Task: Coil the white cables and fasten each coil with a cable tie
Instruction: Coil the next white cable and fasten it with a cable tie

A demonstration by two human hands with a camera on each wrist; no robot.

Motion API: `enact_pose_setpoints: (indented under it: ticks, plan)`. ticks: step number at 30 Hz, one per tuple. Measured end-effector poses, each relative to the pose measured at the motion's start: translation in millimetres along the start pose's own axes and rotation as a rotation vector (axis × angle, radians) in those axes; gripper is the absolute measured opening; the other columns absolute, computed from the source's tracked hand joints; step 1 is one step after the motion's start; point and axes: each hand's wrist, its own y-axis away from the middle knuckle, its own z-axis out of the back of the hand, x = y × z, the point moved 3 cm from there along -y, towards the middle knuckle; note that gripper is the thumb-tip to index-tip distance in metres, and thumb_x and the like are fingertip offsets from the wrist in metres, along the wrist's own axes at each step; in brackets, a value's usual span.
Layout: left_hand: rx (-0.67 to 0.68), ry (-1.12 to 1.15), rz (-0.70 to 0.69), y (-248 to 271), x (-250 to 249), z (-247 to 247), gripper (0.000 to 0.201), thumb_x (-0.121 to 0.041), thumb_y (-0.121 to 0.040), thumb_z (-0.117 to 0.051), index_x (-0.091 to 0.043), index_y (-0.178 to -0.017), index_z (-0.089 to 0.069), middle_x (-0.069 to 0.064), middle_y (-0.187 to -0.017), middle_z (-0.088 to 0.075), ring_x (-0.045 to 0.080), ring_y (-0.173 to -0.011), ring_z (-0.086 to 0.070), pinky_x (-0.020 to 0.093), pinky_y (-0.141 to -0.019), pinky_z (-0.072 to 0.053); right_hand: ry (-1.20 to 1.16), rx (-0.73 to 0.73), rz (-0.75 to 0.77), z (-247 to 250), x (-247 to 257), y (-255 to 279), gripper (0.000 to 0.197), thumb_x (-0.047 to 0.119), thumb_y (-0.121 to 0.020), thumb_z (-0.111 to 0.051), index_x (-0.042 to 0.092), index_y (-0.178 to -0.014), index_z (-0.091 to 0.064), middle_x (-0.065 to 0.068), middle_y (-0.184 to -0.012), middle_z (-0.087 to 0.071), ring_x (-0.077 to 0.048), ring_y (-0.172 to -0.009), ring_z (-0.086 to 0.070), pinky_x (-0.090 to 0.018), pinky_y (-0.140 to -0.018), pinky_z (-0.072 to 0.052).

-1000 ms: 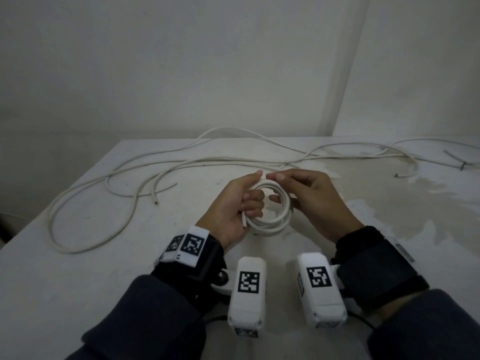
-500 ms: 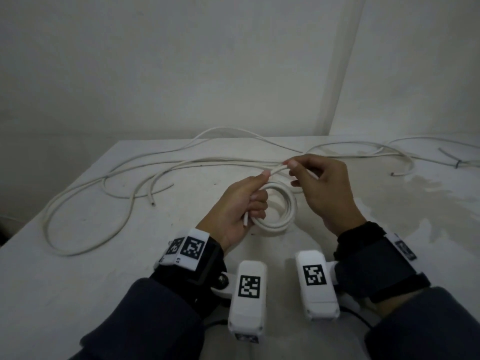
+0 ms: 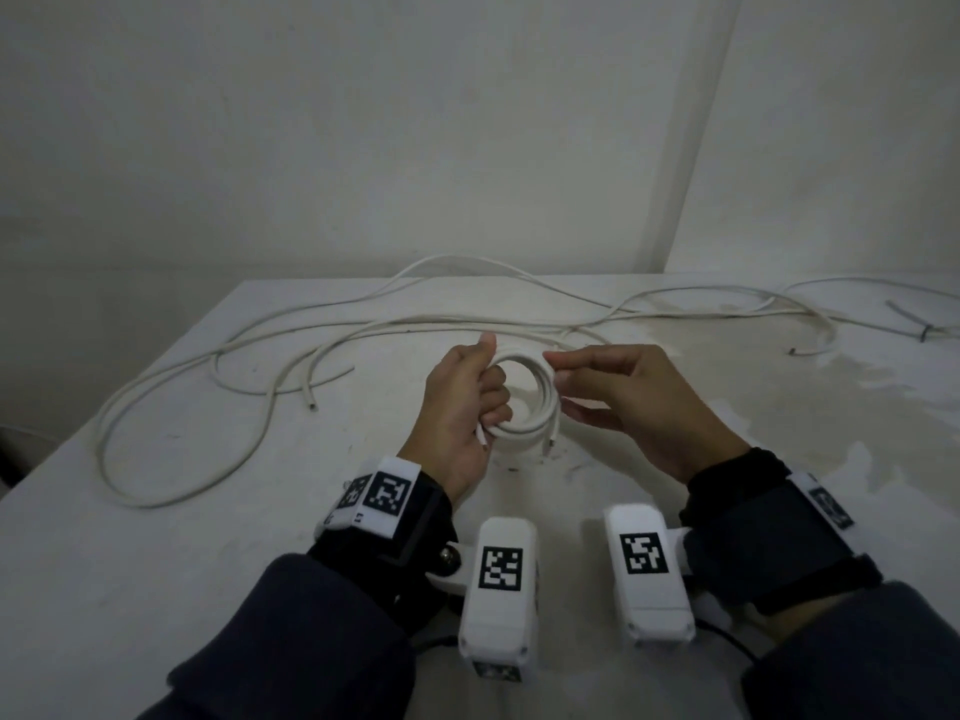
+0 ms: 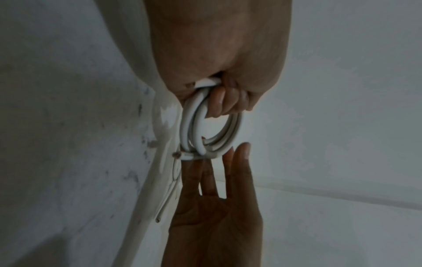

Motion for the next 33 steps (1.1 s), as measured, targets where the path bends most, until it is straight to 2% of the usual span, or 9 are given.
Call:
enact_pose_setpoints:
  ticks: [3,8,15,18,22,24,27,30,33]
  plan:
    - [-0.005,-0.012,-0.036,3,1,-3,0.035,-0.022,-0.1,-0.047,-0.018,-0.067,-0.034,-0.01,-0.042,-0.029,0.002,-0.033,-0.021,0.014,-0.031,-0.019,0.042,0.017,-0.009,0,3,3,0.021,0.008,-0.074,-0.079,0.009,-0.093,-0.071,-0.006,-0.08,-0.075,-0.01,-0.072,-0.068,-0.021,-0.069,-0.055]
    - [0.063,-0.035,-0.015,4,6,-7,0.033,-0.023,-0.1,-0.046,-0.018,-0.069,-0.035,-0.008,-0.046,-0.029,0.003,-0.035,-0.023,0.015,-0.035,-0.021,0.069,-0.084,-0.008,3,3,2,0.018,0.0,-0.072,-0.08,0.007,-0.085,-0.069,-0.02,-0.072,-0.071,-0.017,-0.065,-0.064,-0.026,-0.066,-0.053]
    - [0.234,-0.078,0.101,4,3,-2,0.018,-0.009,-0.101,-0.04,-0.009,-0.084,-0.046,0.007,-0.067,-0.053,0.013,-0.058,-0.051,0.023,-0.058,-0.051,0.114,-0.193,-0.015,12,1,1,0.017,-0.004,-0.069,-0.079,0.006,-0.081,-0.073,-0.021,-0.073,-0.068,-0.02,-0.063,-0.063,-0.023,-0.062,-0.05]
    - [0.255,-0.071,0.158,4,1,2,0.017,-0.004,-0.099,-0.04,-0.007,-0.085,-0.049,0.012,-0.073,-0.058,0.016,-0.057,-0.057,0.026,-0.057,-0.055,0.137,-0.172,-0.036,14,2,2,0.018,-0.004,-0.07,-0.079,0.003,-0.086,-0.074,-0.02,-0.075,-0.07,-0.019,-0.062,-0.065,-0.021,-0.06,-0.051]
    - [0.302,-0.006,0.259,6,2,-1,0.02,-0.006,-0.097,-0.035,-0.012,-0.079,-0.042,0.004,-0.066,-0.049,0.007,-0.042,-0.036,0.02,-0.046,-0.043,0.12,-0.147,-0.066,11,4,5,0.019,-0.004,-0.069,-0.08,0.002,-0.086,-0.074,-0.016,-0.074,-0.067,-0.017,-0.064,-0.062,-0.018,-0.057,-0.051]
    - [0.251,-0.013,0.282,6,4,-5,0.022,-0.01,-0.096,-0.034,-0.015,-0.074,-0.039,-0.003,-0.057,-0.039,0.005,-0.036,-0.026,0.017,-0.039,-0.034,0.095,-0.138,-0.079,9,5,7,0.018,-0.004,-0.069,-0.08,0.002,-0.085,-0.073,-0.015,-0.074,-0.066,-0.018,-0.064,-0.061,-0.017,-0.056,-0.051]
    - [0.106,-0.158,0.125,6,7,-10,0.026,-0.018,-0.098,-0.044,-0.018,-0.073,-0.039,-0.008,-0.045,-0.033,0.003,-0.031,-0.022,0.016,-0.031,-0.023,0.064,-0.121,-0.089,5,5,9,0.017,-0.002,-0.07,-0.08,0.007,-0.082,-0.073,-0.016,-0.076,-0.065,-0.02,-0.07,-0.06,-0.018,-0.058,-0.051]
    - [0.004,-0.36,-0.086,12,7,-15,0.034,-0.018,-0.094,-0.057,-0.018,-0.066,-0.038,-0.011,-0.042,-0.032,0.004,-0.034,-0.022,0.015,-0.032,-0.019,0.029,-0.106,-0.109,7,4,16,0.018,-0.001,-0.071,-0.08,0.01,-0.083,-0.073,-0.015,-0.078,-0.067,-0.019,-0.072,-0.062,-0.02,-0.062,-0.053]
    - [-0.023,-0.391,-0.133,16,12,-20,0.038,-0.012,-0.092,-0.059,-0.018,-0.062,-0.036,-0.01,-0.042,-0.032,0.004,-0.034,-0.021,0.014,-0.033,-0.018,0.029,-0.055,-0.14,15,7,25,0.018,0.0,-0.073,-0.079,0.011,-0.083,-0.071,-0.012,-0.074,-0.068,-0.013,-0.065,-0.062,-0.02,-0.061,-0.054]
